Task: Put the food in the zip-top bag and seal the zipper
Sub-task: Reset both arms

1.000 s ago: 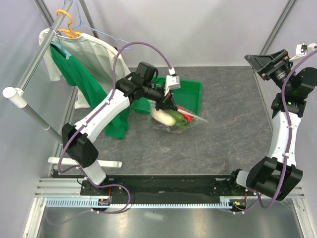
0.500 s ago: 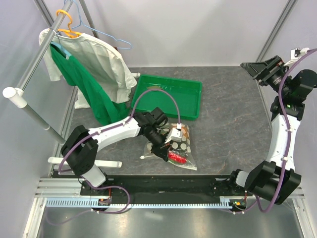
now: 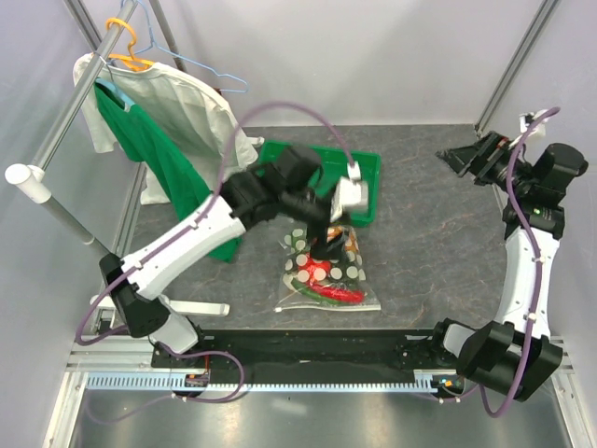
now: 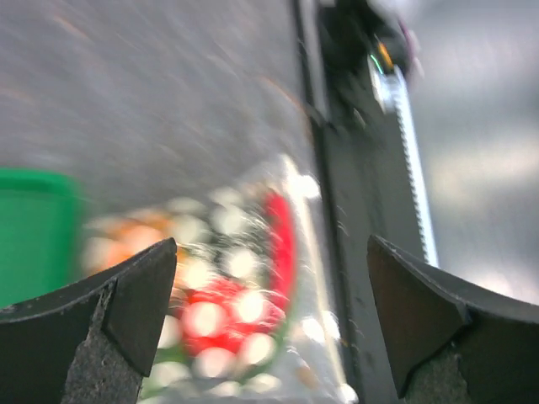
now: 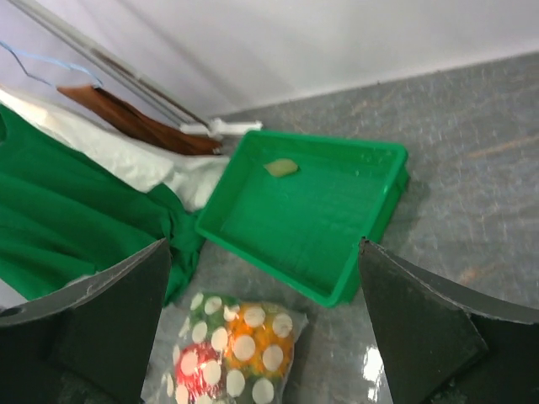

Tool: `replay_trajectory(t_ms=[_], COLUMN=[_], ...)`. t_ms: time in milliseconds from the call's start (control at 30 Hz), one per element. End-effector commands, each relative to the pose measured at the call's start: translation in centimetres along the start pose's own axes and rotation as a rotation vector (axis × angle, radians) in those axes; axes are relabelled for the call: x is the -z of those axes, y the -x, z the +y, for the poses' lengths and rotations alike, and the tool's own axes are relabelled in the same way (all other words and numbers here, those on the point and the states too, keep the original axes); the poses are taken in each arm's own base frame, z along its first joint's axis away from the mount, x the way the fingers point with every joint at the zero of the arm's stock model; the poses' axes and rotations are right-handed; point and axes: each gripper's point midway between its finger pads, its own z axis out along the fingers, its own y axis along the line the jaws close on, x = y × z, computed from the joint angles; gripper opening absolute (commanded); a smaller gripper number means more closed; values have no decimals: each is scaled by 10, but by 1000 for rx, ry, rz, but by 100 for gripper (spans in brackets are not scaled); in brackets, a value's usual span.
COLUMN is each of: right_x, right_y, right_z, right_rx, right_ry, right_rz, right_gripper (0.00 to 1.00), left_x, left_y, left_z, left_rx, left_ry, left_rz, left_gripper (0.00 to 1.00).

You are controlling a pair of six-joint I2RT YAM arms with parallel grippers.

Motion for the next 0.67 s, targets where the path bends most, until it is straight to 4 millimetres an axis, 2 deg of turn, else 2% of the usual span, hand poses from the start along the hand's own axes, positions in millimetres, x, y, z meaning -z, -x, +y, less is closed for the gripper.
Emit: replay_trajectory(t_ms=[0, 33, 100, 133, 200, 233, 300, 333, 400, 433, 533, 633], right_x=[0, -4, -7, -10, -11, -13, -11, -11, -12, -12, -13, -15], right_y=[-39, -49, -67, -87, -104, -124, -136, -151, -167, -172, -173, -164], right_z=[-8, -4, -6, 0, -4, 0, -5, -2, -2, -2, 1, 6], right_rx=[86, 132, 147, 150, 219, 225, 279, 294, 339, 341, 393, 408], right_ry=[-56, -42, -85, -75, -114, -101, -133, -124, -136, -144, -134, -127], right_rz=[108, 140, 192, 255, 299, 351, 381, 427, 476, 493, 501, 490], right_gripper=[98, 98, 98, 98, 98, 98, 98, 98, 98, 98, 98, 98], left_x=[54, 72, 88, 104, 116, 123, 133, 133, 138, 133, 131, 137], left_y=[42, 53, 57, 59, 56, 43, 36, 16, 3, -16, -34, -32], left_z=[44, 61, 84, 100, 110, 118, 123, 129, 131, 133, 131, 132], left_rx=[166, 186, 235, 266, 298, 342, 372, 427, 464, 502, 524, 487], left_ry=[188, 233, 325, 403, 442, 465, 499, 521, 543, 550, 571, 594], left_rz=[-35, -68, -82, -96, -106, -101, -122, -96, -99, -68, -30, -25], left_gripper=[100, 100, 100, 100, 100, 100, 100, 100, 100, 100, 100, 100])
